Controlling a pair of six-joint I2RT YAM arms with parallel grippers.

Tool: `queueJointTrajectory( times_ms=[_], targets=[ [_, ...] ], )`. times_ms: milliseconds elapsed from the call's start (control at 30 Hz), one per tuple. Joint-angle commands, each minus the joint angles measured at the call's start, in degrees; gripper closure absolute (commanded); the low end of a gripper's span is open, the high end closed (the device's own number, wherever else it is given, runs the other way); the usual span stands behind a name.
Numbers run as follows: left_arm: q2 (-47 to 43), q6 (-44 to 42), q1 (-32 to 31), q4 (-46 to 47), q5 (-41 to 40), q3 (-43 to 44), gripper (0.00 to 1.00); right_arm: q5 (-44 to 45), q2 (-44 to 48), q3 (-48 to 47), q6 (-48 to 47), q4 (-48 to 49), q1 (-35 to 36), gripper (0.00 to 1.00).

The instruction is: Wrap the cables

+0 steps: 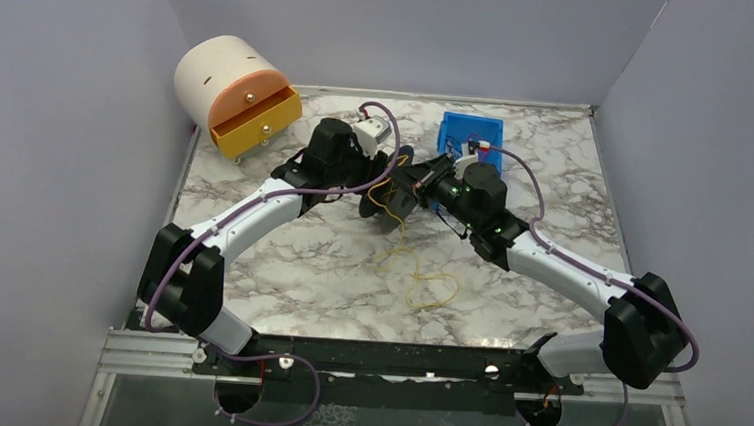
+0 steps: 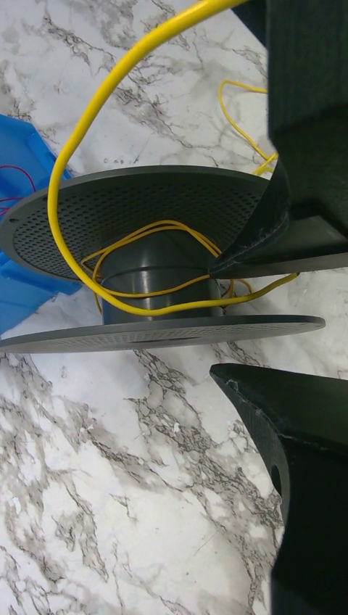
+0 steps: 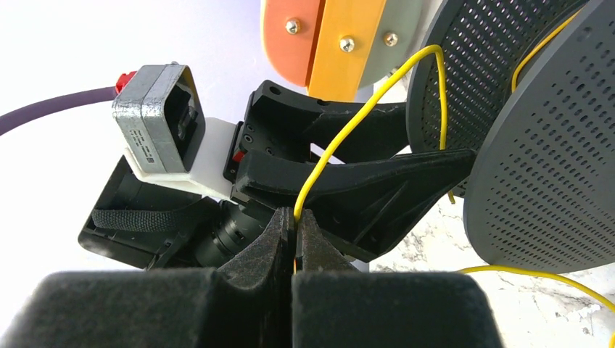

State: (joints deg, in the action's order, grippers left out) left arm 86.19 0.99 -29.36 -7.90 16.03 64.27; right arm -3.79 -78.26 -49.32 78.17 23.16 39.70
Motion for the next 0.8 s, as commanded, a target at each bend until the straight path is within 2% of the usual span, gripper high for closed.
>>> queueJointTrajectory(
  times_ms=[0, 300, 467, 767],
  targets=[
    [0.4, -0.6, 0.2, 1.6, 0.3, 1.4, 0.52, 2.3, -0.4, 0.8, 0.7, 2.6, 0.3, 0.99],
    [1.4, -0.5, 0.3, 1.6, 0.3, 1.6, 0.6, 1.3, -1.3, 1.2, 1.5, 4.0, 0.3, 0.99],
    [1.5, -0.5, 0.3, 1.6, 0.0, 1.7, 0.7, 1.1, -1.5, 1.4, 1.8, 4.4, 0.3, 0.99],
    [1.6, -0.4, 0.3, 1.8, 0.2, 1.5, 0.94, 1.2, -1.4, 2.6, 2.4, 4.8, 0.3, 0.99]
  ],
)
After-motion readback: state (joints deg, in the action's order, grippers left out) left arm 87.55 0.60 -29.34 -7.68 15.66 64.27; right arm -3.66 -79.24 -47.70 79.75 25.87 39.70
